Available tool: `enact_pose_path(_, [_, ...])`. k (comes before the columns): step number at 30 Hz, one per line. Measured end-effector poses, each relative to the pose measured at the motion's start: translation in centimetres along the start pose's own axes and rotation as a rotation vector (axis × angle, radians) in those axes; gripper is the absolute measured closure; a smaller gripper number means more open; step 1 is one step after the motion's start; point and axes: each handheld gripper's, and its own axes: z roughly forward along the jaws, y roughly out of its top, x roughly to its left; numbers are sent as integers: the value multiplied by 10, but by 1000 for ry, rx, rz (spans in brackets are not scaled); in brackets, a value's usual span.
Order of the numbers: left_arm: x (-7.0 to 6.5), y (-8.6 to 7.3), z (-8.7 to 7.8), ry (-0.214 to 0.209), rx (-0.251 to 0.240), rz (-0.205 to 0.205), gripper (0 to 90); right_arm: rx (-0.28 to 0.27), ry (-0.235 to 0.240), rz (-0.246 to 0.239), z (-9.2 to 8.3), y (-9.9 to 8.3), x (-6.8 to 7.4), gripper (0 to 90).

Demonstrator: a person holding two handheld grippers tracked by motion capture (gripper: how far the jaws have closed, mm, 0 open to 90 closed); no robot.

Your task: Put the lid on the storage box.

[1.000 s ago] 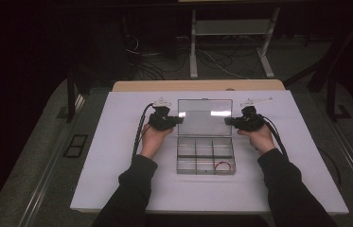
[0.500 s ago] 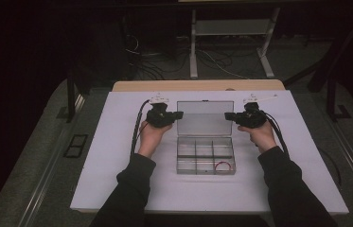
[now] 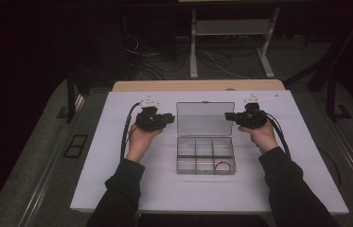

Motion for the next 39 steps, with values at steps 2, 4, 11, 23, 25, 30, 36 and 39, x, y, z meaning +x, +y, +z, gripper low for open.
enact_pose_path(2, [-4,-1,-6,-20,-1,16,697,3,0,-5,-1,0,1,893])
enact_pose_path(4, [-8,-2,-8,-50,-13,18,651,4,-2,-11,-2,-1,2,892])
enact_pose_path(11, [-24,6,-3,-97,-57,59,620,7,-2,-15,-5,-2,7,893])
enact_pose_path(23, [-33,8,-7,-107,-77,95,769,10,14,-20,-9,-7,11,892])
enact_pose_path(25, [-35,7,-9,-108,-79,95,769,10,13,-27,-11,-7,12,892])
enact_pose_path(30, [-41,4,-13,-100,-81,110,764,20,8,-44,-22,-9,15,893])
enact_pose_path(36, [-47,1,-17,-94,-76,124,748,28,-7,-56,-42,-15,18,892])
enact_pose_path(39, [-50,-1,-20,-90,-73,130,738,40,-10,-66,-50,-20,21,892])
